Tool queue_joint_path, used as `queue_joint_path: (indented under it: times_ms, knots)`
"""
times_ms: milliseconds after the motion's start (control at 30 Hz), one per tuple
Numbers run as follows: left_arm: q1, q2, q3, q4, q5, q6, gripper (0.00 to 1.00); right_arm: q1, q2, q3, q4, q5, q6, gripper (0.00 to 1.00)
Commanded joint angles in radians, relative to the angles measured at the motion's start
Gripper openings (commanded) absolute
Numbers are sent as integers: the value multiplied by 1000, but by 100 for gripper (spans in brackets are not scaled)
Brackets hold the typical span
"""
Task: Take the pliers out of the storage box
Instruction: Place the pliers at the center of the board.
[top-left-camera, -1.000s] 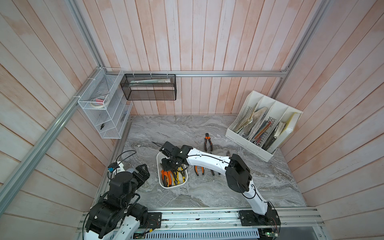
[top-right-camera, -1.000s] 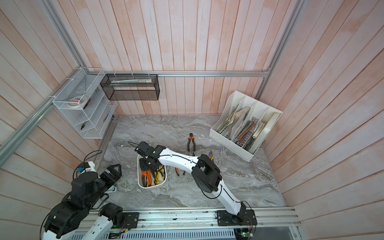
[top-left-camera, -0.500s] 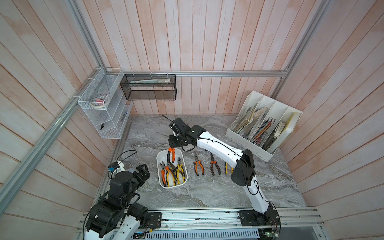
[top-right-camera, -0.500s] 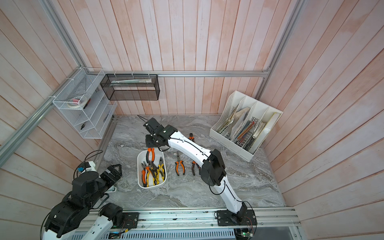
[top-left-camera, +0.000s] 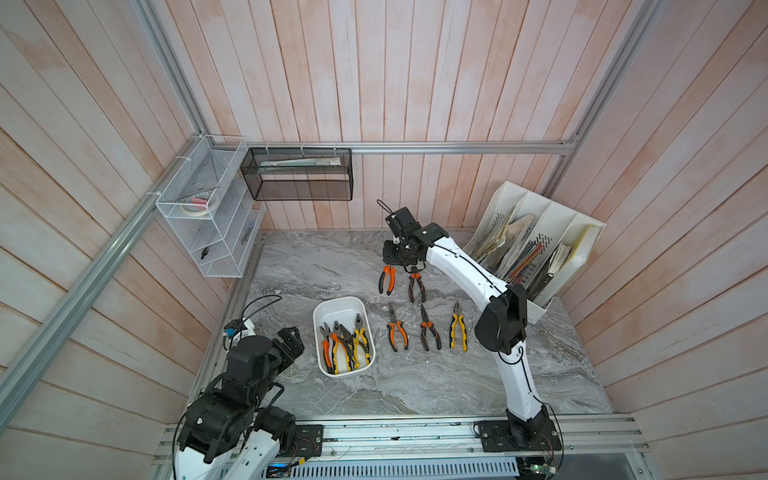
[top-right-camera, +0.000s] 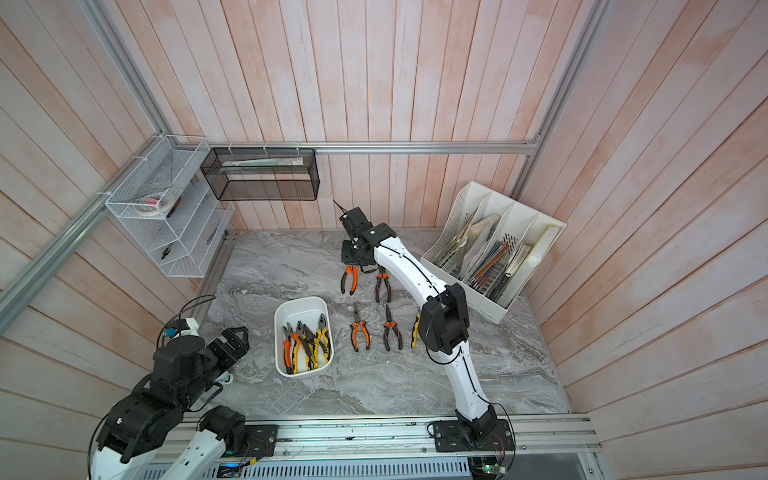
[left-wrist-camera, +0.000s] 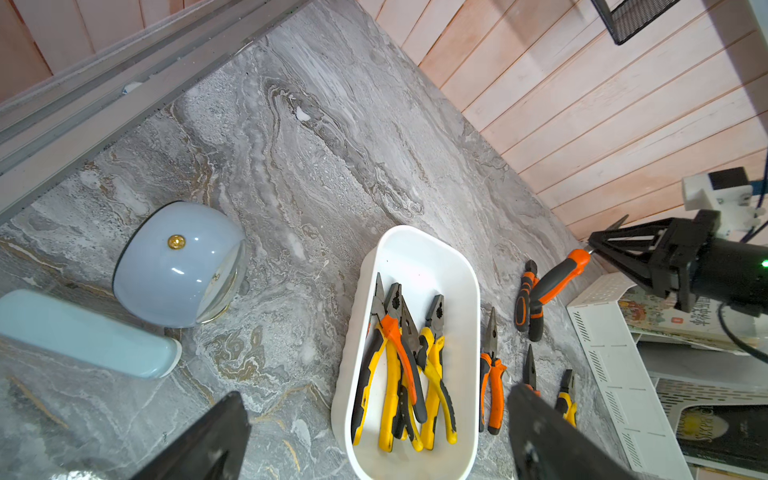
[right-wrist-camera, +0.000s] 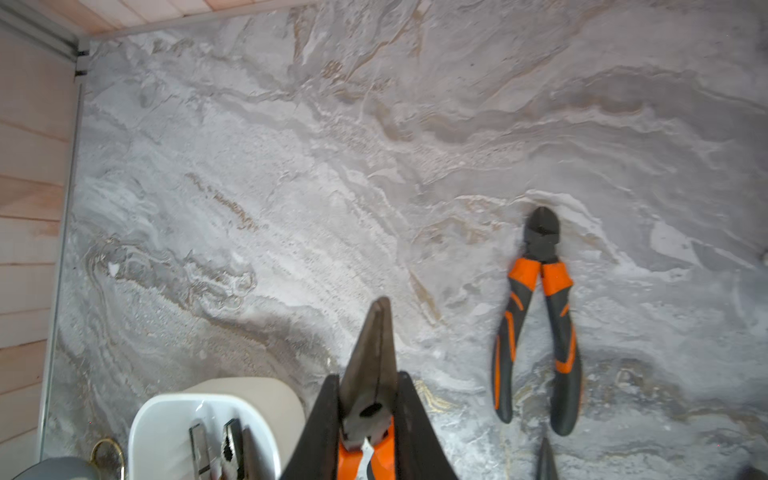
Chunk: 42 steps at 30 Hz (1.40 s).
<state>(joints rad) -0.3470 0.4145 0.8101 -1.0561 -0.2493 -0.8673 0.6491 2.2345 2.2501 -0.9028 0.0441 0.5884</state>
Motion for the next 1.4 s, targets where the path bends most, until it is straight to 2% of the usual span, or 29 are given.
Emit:
queue_joint_path:
  times_ms: [0,200,1000,1100,1233,1367]
  knots:
    - [3,16,-14,25,28,32,100,-12,-8,53,-38,42,-34,0]
    - [3,36,-17,35,45,42,100,-43,83,121,-88,69,-68,0]
    - [20,109,-31,55,129,90,100,-83,325,193,18,-71,-72,0]
    - [21,112,-32,56,134,93,100,-87,339,195,46,-89,-64,7]
    - [22,109,-33,57,136,94,100,-88,347,199,75,-132,-58,24]
    - [28,110,-34,60,140,98,100,-88,335,198,87,-178,-55,48]
